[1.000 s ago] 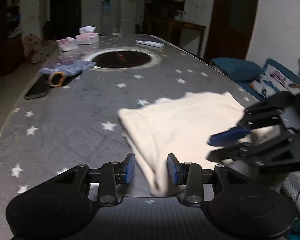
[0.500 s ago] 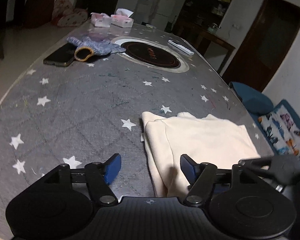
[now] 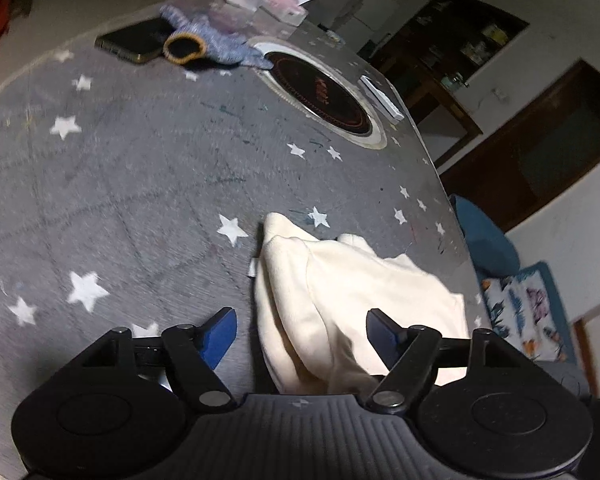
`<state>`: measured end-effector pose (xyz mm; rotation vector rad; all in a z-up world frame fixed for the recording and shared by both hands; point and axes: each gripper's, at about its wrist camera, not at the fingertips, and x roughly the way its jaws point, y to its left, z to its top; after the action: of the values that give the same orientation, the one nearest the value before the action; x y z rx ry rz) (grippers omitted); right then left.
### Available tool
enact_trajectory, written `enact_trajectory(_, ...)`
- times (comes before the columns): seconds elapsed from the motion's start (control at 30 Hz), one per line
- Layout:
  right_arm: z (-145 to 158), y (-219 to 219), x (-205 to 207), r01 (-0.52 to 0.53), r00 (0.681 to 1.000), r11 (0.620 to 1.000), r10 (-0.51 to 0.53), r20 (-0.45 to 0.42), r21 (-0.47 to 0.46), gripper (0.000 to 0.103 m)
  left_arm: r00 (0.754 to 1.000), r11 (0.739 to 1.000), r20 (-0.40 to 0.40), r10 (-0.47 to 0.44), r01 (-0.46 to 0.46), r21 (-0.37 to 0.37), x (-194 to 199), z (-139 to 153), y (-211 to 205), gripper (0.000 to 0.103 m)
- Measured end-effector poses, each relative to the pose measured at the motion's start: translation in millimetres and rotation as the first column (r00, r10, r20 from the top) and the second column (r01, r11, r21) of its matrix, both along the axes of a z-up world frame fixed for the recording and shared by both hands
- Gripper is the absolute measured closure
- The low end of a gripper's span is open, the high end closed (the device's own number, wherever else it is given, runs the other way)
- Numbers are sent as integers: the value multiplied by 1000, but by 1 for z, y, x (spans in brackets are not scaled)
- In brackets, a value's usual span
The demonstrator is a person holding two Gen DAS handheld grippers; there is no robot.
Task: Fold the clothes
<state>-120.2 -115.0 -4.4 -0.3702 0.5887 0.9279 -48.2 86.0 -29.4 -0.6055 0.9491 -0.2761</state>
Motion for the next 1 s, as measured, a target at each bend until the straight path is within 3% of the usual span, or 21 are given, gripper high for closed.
enact_trajectory(0.17,9,-13,3,24,1000,998,-23,-17,57,94,998,996,-58,25,-30,-90,10,-8,-5,32)
enact_trajectory(0.3,9,-17,0,18,1000,997,-16,-21,69,94,996,993,-78,36,-45,-111,15,-13,-9,67)
enact_trajectory(0.4,8,-19,-1,10,1000,997,-8,-21,75,94,996,993,-84,44,-52,-101,16,-17,-11,81)
enact_trajectory(0.57,6,-27,2,25,999,994,-20,-45,102,92,996,996,-77,48,-53,-71,18,-20,-16,83)
enact_trajectory(0.77,6,-72,13,171,982,972,-155,-109,162,91,999,1000,-38,21,-21,-5,19,-16,-24,83)
enact_trajectory(0.87,-1,-104,22,294,953,945,-277,-123,147,88,1000,999,-19,4,-3,33,21,-14,-29,83)
enact_trajectory(1.0,-16,-156,44,496,864,860,-475,-168,120,82,1000,997,-13,-15,16,70,23,-12,-34,83)
